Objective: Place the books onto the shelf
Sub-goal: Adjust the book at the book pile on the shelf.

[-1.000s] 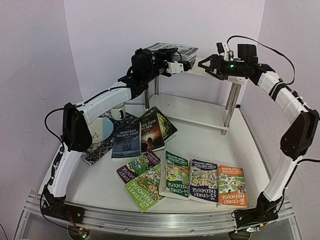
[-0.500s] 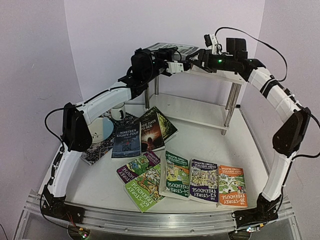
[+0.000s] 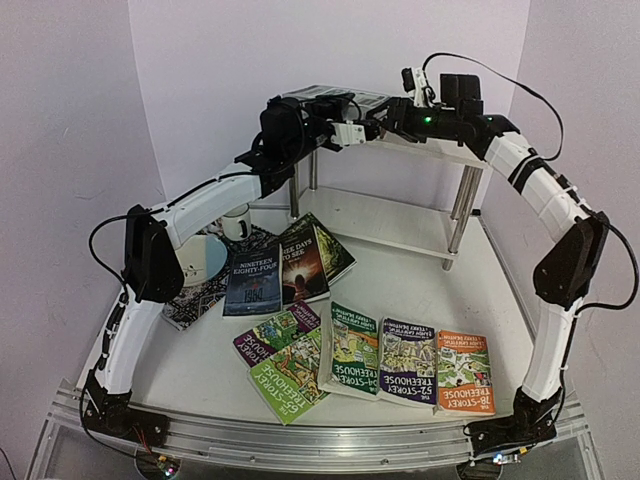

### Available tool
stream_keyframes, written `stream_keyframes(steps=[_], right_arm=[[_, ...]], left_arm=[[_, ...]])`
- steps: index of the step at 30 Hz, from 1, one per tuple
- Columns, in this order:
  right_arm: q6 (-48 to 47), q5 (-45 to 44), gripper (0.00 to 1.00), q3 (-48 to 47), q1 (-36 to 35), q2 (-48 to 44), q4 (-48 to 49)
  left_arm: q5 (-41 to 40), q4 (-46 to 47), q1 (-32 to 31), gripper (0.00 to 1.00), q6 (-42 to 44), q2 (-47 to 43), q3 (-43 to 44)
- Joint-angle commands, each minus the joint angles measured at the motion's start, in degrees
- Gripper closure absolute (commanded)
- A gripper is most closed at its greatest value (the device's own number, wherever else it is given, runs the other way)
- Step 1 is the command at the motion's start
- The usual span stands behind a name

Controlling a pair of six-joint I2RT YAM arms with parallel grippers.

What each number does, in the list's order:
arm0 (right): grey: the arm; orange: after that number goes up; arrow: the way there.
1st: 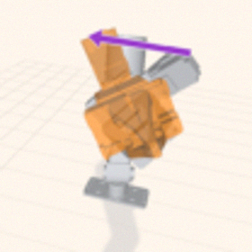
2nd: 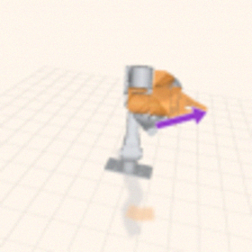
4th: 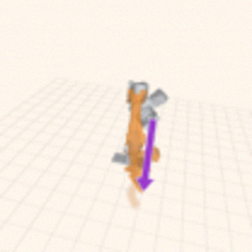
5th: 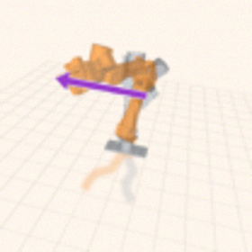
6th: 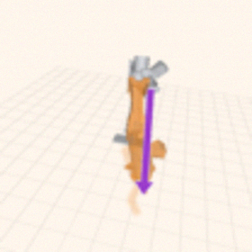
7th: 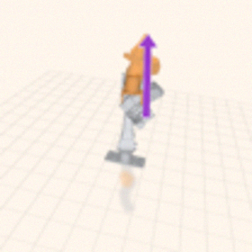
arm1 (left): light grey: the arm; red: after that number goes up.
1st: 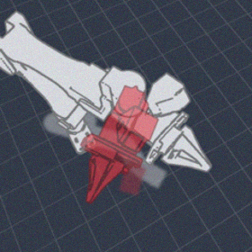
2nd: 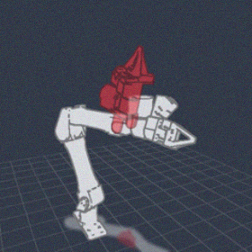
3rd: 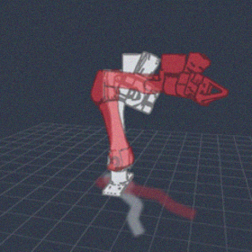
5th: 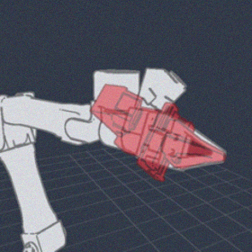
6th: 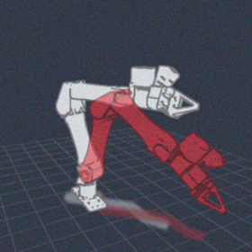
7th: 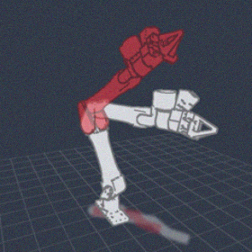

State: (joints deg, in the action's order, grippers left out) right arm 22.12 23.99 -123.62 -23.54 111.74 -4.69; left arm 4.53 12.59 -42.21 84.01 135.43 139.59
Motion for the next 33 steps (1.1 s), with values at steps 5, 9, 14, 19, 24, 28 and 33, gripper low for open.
stream_keyframes(steps=[5, 9, 14, 19, 24, 28, 33], right_arm=[[1.4, -8.3, 0.49, -4.3, -0.3, 2.8, 1.8], [2.1, -12.2, 0.54, -5.0, -0.3, 3.6, 1.9], [2.6, -14.1, 0.55, -5.0, -0.3, 4.2, 2.9], [0.8, -12.6, 0.5, -4.5, -0.4, 4.3, 3.8], [-3.7, -9.5, 0.48, -1.2, -0.9, 2.1, 6.8], [-4.3, -9.6, 0.64, -1.4, -1.2, 2.0, 7.6], [-4.4, -9.5, 0.71, -2.5, -1.6, 2.8, 7.6]], left_arm=[[1.9, 3.7, 0.8, 0.39, -0.4, 0.4, -0.2], [2.7, 3.8, 1.1, 0.39, -0.8, 0.6, -0.6], [2.7, 3.9, 1.3, 0.39, -1.2, 0.7, -0.9], [2.8, 4.0, 1.6, 0.39, -1.3, 0.5, -1.3], [3.2, 4.1, 1.8, 0.39, -1.6, 0.4, -1.4], [3.3, 4.2, 1.9, 0.39, -1.7, 0.3, -1.6], [3.4, 4.3, 1.9, 0.4, -1.7, 0.3, -1.9]])
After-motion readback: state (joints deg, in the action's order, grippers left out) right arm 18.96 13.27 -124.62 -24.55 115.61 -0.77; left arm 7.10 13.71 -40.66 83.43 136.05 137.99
